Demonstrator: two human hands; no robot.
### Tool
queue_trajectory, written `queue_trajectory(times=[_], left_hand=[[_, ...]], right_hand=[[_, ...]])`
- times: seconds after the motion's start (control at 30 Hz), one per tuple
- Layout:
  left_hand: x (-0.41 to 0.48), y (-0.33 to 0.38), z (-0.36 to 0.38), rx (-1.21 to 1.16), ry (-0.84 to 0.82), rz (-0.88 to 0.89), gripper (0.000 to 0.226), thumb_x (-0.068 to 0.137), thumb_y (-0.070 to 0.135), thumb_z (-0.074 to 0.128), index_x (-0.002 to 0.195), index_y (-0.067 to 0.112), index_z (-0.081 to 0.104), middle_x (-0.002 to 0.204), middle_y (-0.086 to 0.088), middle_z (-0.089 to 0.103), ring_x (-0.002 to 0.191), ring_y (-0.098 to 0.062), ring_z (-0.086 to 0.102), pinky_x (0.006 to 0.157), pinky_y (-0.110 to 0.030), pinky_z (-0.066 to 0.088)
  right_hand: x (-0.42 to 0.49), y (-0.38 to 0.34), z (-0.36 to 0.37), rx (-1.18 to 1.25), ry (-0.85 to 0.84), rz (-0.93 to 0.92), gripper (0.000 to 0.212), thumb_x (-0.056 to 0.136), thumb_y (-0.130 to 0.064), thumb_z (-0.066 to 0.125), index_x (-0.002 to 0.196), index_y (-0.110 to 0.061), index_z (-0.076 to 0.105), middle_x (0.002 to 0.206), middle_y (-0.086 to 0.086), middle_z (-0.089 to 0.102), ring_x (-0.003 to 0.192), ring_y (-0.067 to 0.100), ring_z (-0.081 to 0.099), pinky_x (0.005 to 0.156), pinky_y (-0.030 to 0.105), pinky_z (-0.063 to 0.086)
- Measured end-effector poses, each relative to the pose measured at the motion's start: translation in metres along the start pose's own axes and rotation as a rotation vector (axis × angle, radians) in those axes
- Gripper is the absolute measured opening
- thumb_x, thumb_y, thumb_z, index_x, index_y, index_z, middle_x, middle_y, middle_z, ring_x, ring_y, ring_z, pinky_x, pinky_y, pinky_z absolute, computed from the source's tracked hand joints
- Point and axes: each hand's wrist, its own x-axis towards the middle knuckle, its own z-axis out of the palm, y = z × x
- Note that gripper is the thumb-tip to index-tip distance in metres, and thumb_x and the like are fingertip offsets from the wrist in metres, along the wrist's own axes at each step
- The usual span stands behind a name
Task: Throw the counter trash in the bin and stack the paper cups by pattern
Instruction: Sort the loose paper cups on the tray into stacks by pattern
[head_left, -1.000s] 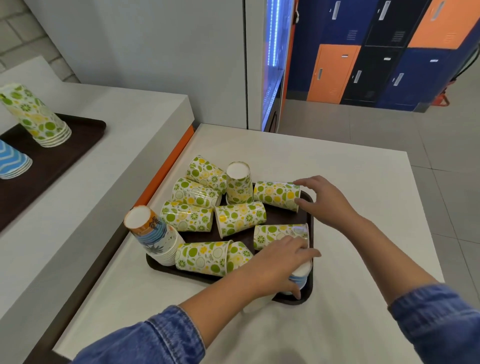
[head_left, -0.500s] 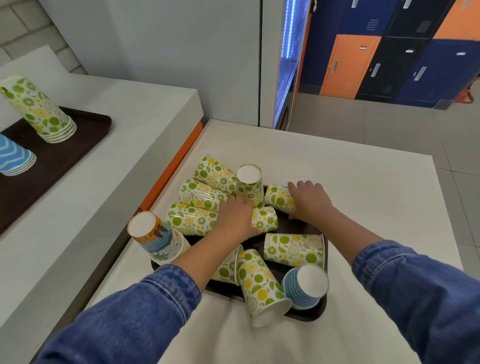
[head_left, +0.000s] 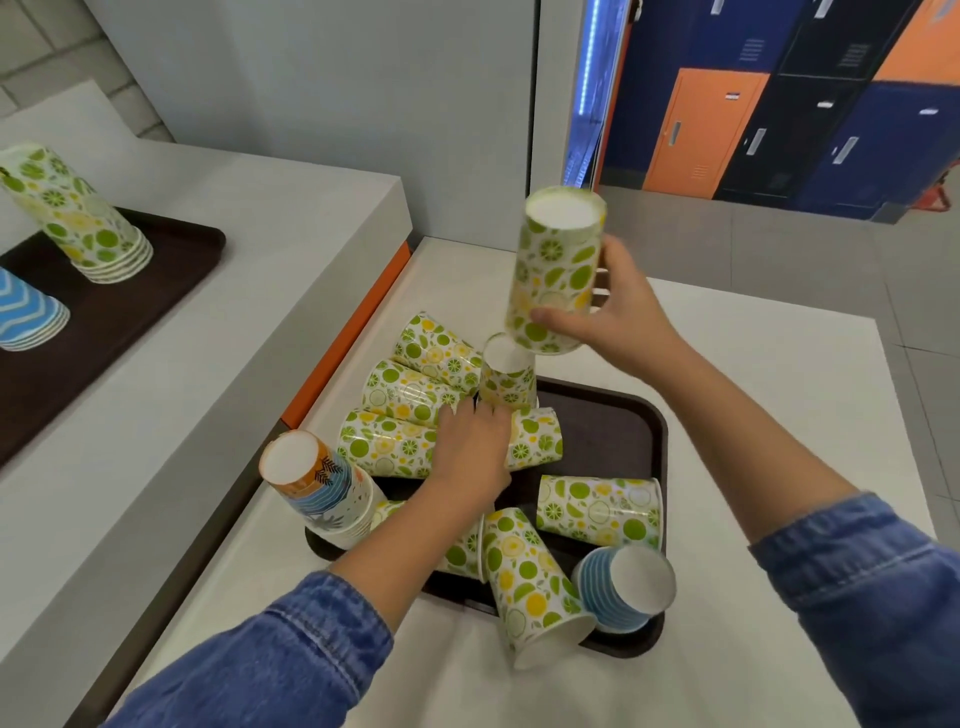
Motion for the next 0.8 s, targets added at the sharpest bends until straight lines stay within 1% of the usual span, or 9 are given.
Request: queue_trajectory(times=[0.1, 0.17, 0.23, 0.33, 0.43, 0.5, 0.6, 0.7, 0.8], left_hand=[[-0.015, -0.013, -0.02, -0.133, 0.084, -0.027, 0.065, 0.076, 0.028, 0.07, 0.132, 0.017, 0.04, 0.129, -0.001, 0.051, 0.119, -0.023, 0.043, 0.099, -0.035, 0.034], [-0.025, -0.024, -0.033, -0.232, 0.126, -0.069, 0.074, 0.074, 0.032, 0.071, 0.137, 0.018, 0.035, 0.131, 0.001, 0.049, 0.119, -0.022, 0.042, 0.097, -0.034, 0.036], [-0.035, -0.037, -0.044, -0.295, 0.12, -0.138, 0.087, 0.071, 0.035, 0.073, 0.143, 0.019, 0.028, 0.134, -0.001, 0.047, 0.122, -0.024, 0.042, 0.096, -0.036, 0.039], [-0.046, -0.057, -0.058, -0.386, 0.097, -0.239, 0.086, 0.071, 0.039, 0.073, 0.143, 0.02, 0.031, 0.137, -0.004, 0.044, 0.125, -0.026, 0.041, 0.095, -0.039, 0.042], [-0.048, -0.068, -0.075, -0.596, 0.256, -0.282, 0.083, 0.07, 0.043, 0.075, 0.141, 0.02, 0.037, 0.133, -0.003, 0.048, 0.121, -0.024, 0.047, 0.093, -0.038, 0.044], [-0.041, -0.065, -0.087, -0.846, 0.408, -0.272, 0.08, 0.068, 0.041, 0.079, 0.136, 0.023, 0.041, 0.129, 0.002, 0.052, 0.116, -0.016, 0.052, 0.087, -0.031, 0.047], [-0.02, -0.048, -0.098, -1.105, 0.471, -0.222, 0.082, 0.067, 0.036, 0.082, 0.135, 0.024, 0.039, 0.13, 0.007, 0.052, 0.113, -0.009, 0.054, 0.088, -0.027, 0.05], [0.005, -0.027, -0.094, -1.184, 0.482, -0.136, 0.085, 0.066, 0.032, 0.084, 0.136, 0.022, 0.037, 0.131, 0.007, 0.051, 0.114, -0.007, 0.052, 0.091, -0.026, 0.049], [0.028, -0.012, -0.08, -1.141, 0.441, -0.093, 0.088, 0.066, 0.03, 0.084, 0.137, 0.019, 0.035, 0.134, 0.003, 0.049, 0.117, -0.011, 0.05, 0.092, -0.026, 0.047]], right_hand=[[0.009, 0.021, 0.024, -0.07, -0.087, 0.064, 0.083, 0.064, -0.024, 0.086, 0.132, -0.018, 0.039, 0.116, -0.008, 0.053, 0.105, 0.01, 0.054, 0.087, 0.027, 0.051], [0.012, 0.038, 0.033, -0.127, -0.15, 0.111, 0.085, 0.063, -0.027, 0.086, 0.132, -0.017, 0.038, 0.119, -0.005, 0.054, 0.11, 0.013, 0.053, 0.093, 0.036, 0.05], [0.013, 0.054, 0.038, -0.2, -0.218, 0.153, 0.086, 0.064, -0.029, 0.086, 0.134, -0.016, 0.037, 0.122, -0.003, 0.054, 0.107, 0.013, 0.052, 0.09, 0.033, 0.049], [0.011, 0.074, 0.042, -0.345, -0.309, 0.184, 0.088, 0.063, -0.029, 0.086, 0.134, -0.016, 0.035, 0.123, 0.002, 0.057, 0.108, 0.02, 0.056, 0.089, 0.038, 0.049], [0.006, 0.091, 0.044, -0.471, -0.375, 0.223, 0.094, 0.061, -0.029, 0.085, 0.137, -0.018, 0.031, 0.123, 0.006, 0.057, 0.11, 0.027, 0.056, 0.09, 0.045, 0.05], [0.0, 0.098, 0.044, -0.467, -0.4, 0.261, 0.097, 0.06, -0.028, 0.085, 0.139, -0.02, 0.028, 0.126, 0.005, 0.057, 0.113, 0.027, 0.056, 0.091, 0.045, 0.049], [-0.008, 0.1, 0.036, -0.434, -0.43, 0.312, 0.101, 0.062, -0.03, 0.087, 0.143, -0.022, 0.026, 0.136, 0.004, 0.052, 0.123, 0.025, 0.052, 0.097, 0.04, 0.046], [-0.016, 0.099, 0.02, -0.609, -0.455, 0.345, 0.098, 0.071, -0.04, 0.079, 0.148, -0.016, 0.023, 0.148, 0.007, 0.041, 0.133, 0.025, 0.043, 0.103, 0.037, 0.04], [-0.034, 0.087, 0.004, -0.78, -0.543, 0.367, 0.085, 0.076, -0.052, 0.071, 0.144, -0.016, 0.036, 0.147, 0.003, 0.043, 0.132, 0.022, 0.043, 0.105, 0.034, 0.038]])
